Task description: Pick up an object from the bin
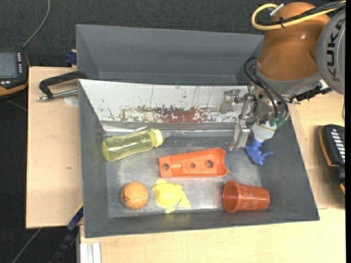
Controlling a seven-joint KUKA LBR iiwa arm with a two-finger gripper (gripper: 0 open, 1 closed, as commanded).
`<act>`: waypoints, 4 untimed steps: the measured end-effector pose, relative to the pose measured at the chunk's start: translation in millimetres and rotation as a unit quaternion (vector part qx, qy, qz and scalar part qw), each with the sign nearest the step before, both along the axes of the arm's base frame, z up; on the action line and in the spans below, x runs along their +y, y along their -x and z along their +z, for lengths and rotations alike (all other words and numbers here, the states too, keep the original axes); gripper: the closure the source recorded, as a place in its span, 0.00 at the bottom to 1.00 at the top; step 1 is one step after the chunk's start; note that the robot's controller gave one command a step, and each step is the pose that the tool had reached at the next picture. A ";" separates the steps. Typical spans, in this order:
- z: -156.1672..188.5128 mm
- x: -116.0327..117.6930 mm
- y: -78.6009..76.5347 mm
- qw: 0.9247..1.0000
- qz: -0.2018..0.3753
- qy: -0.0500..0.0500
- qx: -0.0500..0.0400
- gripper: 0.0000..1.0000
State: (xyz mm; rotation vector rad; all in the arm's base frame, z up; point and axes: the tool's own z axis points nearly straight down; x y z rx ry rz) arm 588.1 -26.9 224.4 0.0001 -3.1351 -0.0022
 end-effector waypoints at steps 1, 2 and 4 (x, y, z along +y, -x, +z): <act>1.6 0.1 0.2 1.000 0.000 0.000 -0.001 0.00; -10.2 -3.1 0.8 1.000 0.028 0.000 -0.007 0.00; -58.5 63.2 0.6 1.000 0.018 -0.004 -0.004 0.00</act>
Offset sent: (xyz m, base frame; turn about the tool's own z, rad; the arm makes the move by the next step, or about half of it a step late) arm -0.0157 -0.0186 -0.0757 -0.2177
